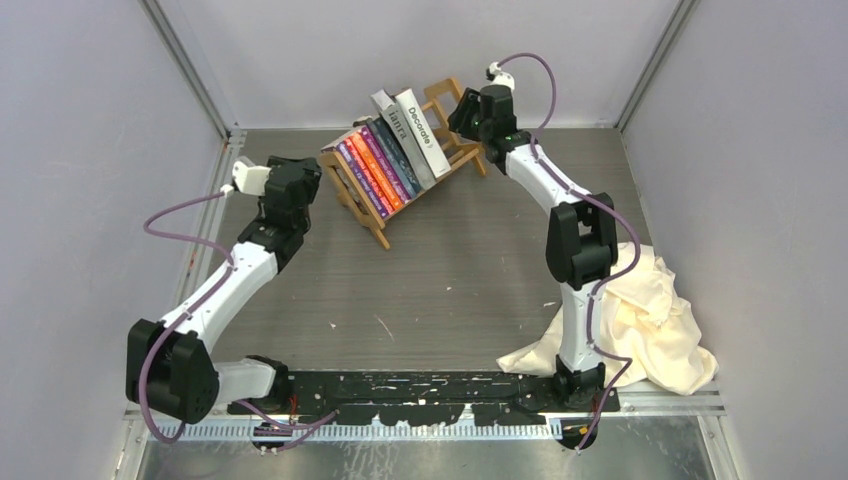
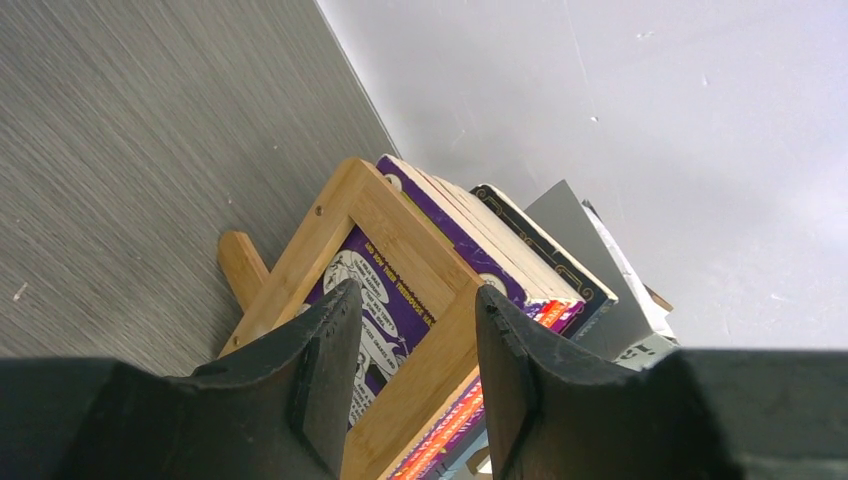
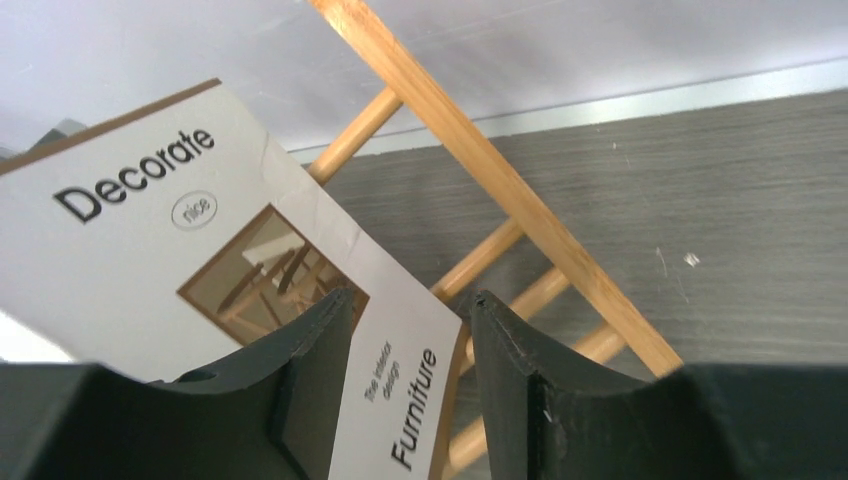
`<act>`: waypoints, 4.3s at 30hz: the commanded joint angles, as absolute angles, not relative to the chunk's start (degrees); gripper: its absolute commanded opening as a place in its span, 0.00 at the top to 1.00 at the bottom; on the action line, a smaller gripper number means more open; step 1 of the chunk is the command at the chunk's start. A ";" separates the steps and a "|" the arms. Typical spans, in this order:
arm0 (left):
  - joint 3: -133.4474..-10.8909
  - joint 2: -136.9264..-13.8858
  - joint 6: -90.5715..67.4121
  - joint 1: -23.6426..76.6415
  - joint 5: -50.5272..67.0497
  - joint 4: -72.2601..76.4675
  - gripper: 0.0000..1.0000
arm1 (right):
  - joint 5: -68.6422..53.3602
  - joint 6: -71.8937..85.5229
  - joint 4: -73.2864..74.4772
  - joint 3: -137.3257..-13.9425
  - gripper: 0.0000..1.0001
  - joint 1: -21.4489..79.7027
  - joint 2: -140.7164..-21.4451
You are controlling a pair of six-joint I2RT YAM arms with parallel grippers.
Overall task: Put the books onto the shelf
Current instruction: Adjust the book on the shelf.
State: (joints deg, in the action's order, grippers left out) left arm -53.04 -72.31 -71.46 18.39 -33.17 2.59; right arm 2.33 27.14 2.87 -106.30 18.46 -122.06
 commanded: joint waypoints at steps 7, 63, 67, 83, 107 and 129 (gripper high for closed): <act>-50.84 -66.68 -71.45 19.10 -36.44 2.08 0.54 | 0.89 25.77 -1.90 -93.30 0.52 20.84 -106.61; -47.29 -60.30 -72.43 21.09 -40.34 -1.84 0.55 | 6.59 21.62 4.41 -82.40 0.53 23.13 -103.26; -47.37 -60.57 -72.33 21.09 -40.25 -1.84 0.54 | 7.00 21.37 4.29 -81.34 0.53 22.73 -102.98; -47.78 -60.99 -72.56 21.58 -40.29 -1.58 0.54 | 7.56 18.79 5.70 -85.93 0.48 22.67 -101.15; -46.23 -60.49 -73.41 21.91 -41.35 -1.18 0.54 | -9.30 8.91 17.43 -107.27 0.29 23.46 -110.77; -45.27 -60.60 -74.11 21.75 -42.29 -1.27 0.54 | -10.15 1.80 20.52 -115.66 0.25 23.47 -120.16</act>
State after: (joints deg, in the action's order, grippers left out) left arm -45.69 -61.84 -73.56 21.69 -39.48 -2.44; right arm -9.32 3.57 21.96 -112.33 23.16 -119.22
